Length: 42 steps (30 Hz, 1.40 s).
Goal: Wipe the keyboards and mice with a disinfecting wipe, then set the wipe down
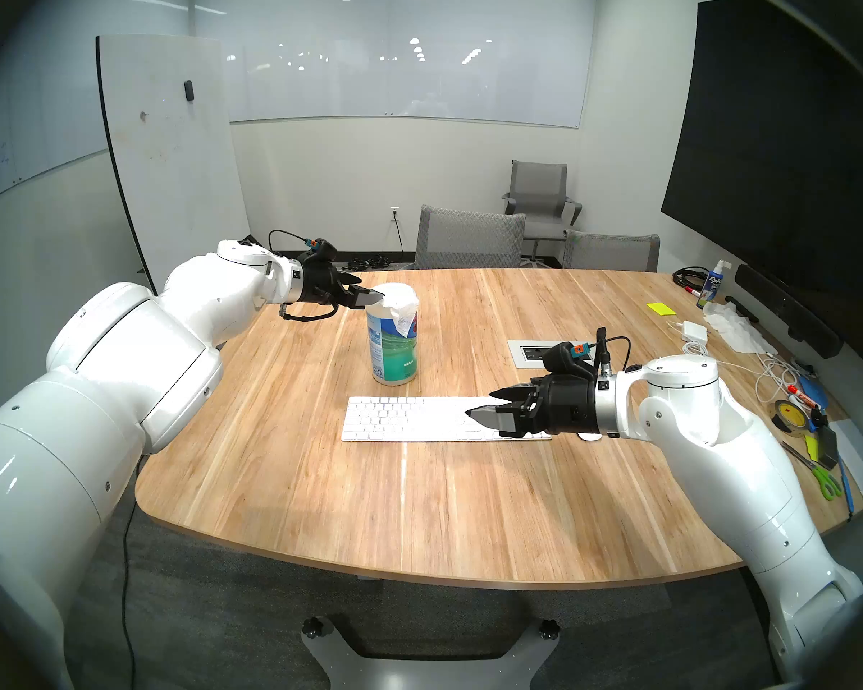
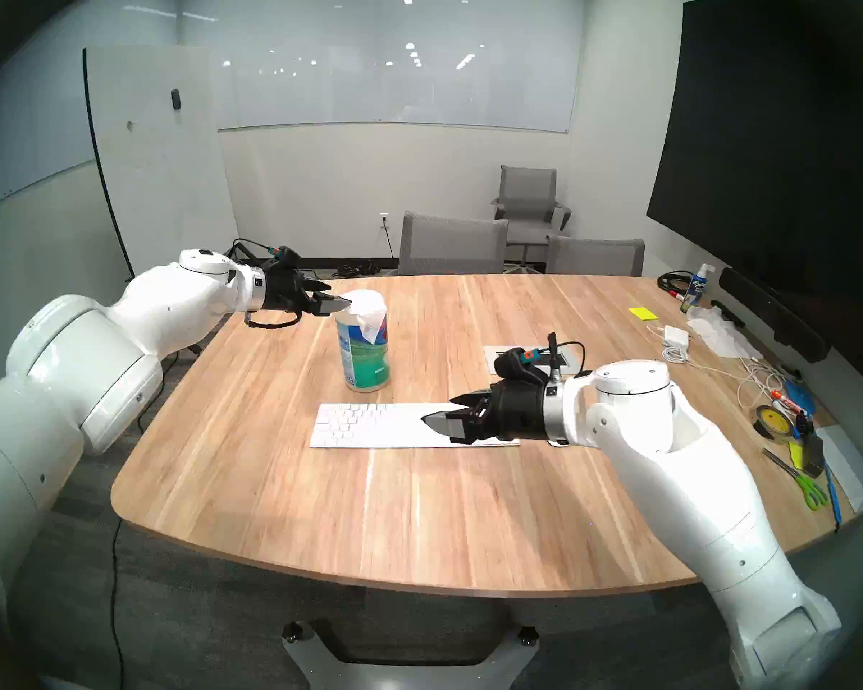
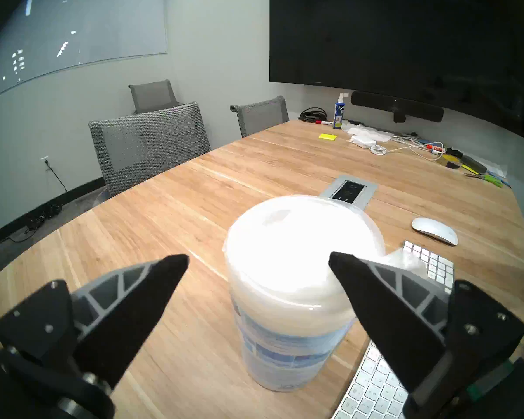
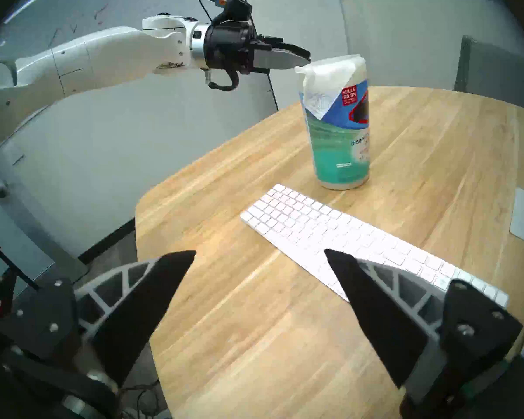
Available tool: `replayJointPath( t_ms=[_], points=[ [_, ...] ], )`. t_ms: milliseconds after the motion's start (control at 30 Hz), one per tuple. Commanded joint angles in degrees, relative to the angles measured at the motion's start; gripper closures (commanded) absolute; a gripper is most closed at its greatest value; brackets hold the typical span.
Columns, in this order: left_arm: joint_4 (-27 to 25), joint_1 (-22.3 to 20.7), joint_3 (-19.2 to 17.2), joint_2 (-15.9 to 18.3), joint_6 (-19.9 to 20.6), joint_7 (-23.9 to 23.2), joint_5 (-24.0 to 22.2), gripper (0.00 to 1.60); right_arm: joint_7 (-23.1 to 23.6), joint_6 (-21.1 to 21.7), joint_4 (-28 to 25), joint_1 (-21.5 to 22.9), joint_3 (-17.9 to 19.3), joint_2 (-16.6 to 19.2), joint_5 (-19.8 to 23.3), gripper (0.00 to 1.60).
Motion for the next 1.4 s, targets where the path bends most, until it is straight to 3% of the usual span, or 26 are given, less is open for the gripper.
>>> replayJointPath(
  t_ms=[0,367,1367],
  points=[
    [-0.49,-1.42,-0.19,0.02,-0.09,-0.01,-0.11,0.0,-4.54,0.84,-2.69,1.9,-1.08,-5.3,-0.16,0.0],
    [-0.49,-1.43,-0.2,0.02,-0.08,-0.02,-0.09,0.0,-10.44,2.7,-0.66,4.39,-3.46,-10.03,-0.09,0.0],
    [-0.49,-1.44,-0.23,0.02,-0.06,-0.03,-0.05,0.0,-13.61,4.04,-0.69,4.54,-3.31,-11.46,0.69,0.0]
  ],
)
